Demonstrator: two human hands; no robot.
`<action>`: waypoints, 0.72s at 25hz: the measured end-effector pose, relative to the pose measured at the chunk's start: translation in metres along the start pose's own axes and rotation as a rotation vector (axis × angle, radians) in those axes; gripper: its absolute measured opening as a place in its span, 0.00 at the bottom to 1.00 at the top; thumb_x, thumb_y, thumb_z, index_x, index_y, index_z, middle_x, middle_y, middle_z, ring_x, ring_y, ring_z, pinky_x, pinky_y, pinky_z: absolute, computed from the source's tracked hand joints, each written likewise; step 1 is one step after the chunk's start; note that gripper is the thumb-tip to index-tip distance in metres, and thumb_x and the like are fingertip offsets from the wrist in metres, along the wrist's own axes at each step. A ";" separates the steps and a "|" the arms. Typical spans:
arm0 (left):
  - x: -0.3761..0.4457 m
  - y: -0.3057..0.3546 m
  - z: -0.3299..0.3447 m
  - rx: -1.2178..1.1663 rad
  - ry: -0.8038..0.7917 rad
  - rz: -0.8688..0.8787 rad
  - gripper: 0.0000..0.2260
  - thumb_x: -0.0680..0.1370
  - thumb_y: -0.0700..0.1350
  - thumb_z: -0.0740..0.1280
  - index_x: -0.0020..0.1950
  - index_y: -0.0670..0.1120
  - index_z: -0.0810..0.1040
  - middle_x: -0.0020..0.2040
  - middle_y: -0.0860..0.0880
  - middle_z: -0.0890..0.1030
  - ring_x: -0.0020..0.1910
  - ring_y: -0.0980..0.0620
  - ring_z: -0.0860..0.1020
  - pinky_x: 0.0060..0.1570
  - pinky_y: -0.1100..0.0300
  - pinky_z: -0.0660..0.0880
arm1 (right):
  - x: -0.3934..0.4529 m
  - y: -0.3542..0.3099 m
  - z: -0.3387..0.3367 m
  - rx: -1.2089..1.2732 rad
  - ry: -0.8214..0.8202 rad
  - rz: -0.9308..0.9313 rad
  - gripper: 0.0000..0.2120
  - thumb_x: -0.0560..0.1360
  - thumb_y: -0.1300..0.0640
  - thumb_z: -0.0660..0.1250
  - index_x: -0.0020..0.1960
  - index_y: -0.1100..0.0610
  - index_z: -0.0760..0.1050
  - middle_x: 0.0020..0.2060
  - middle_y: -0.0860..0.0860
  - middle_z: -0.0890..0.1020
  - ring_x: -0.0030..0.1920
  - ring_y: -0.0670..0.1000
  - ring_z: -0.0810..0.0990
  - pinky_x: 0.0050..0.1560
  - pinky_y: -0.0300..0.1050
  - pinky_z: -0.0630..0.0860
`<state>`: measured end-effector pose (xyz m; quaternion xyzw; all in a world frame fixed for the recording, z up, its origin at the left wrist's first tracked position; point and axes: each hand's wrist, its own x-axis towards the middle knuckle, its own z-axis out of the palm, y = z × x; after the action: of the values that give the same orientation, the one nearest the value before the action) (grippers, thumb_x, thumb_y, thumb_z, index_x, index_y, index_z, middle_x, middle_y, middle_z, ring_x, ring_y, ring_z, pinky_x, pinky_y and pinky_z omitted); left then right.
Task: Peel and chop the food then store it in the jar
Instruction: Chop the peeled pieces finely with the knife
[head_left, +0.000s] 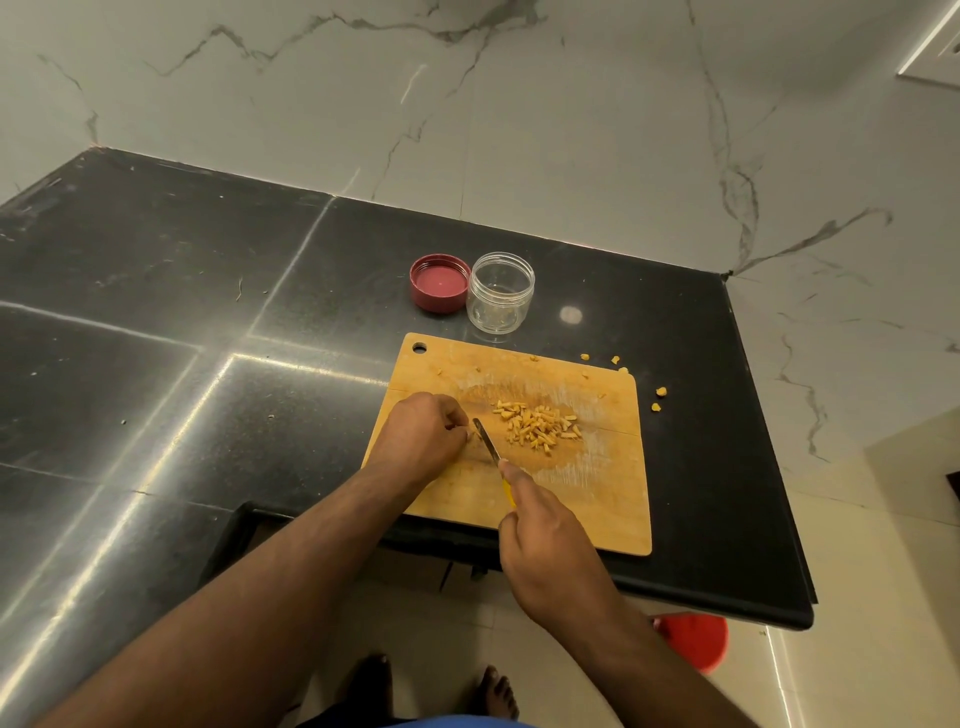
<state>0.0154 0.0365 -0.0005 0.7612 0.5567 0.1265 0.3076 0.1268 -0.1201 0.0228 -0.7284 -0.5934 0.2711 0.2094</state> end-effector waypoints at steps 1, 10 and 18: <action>0.000 0.000 -0.001 -0.003 -0.005 0.000 0.05 0.77 0.46 0.71 0.51 0.49 0.85 0.46 0.54 0.83 0.42 0.57 0.78 0.34 0.67 0.68 | 0.003 -0.001 0.001 -0.014 -0.006 -0.003 0.25 0.83 0.57 0.52 0.79 0.50 0.55 0.73 0.49 0.68 0.70 0.46 0.67 0.70 0.41 0.66; 0.003 0.002 -0.001 -0.006 -0.017 0.003 0.04 0.77 0.45 0.70 0.48 0.48 0.85 0.43 0.54 0.83 0.41 0.56 0.78 0.33 0.66 0.68 | -0.006 -0.006 0.005 -0.064 -0.039 0.014 0.25 0.83 0.55 0.52 0.79 0.48 0.52 0.65 0.51 0.73 0.60 0.49 0.73 0.61 0.46 0.73; 0.001 -0.001 -0.003 -0.003 -0.028 0.007 0.07 0.78 0.43 0.69 0.54 0.48 0.85 0.49 0.53 0.84 0.45 0.57 0.78 0.37 0.68 0.69 | -0.012 -0.002 -0.003 -0.007 0.017 0.005 0.25 0.83 0.56 0.53 0.79 0.50 0.55 0.69 0.48 0.71 0.63 0.44 0.71 0.63 0.37 0.69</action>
<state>0.0136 0.0386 0.0007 0.7645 0.5495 0.1179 0.3159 0.1254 -0.1313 0.0284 -0.7327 -0.5908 0.2633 0.2114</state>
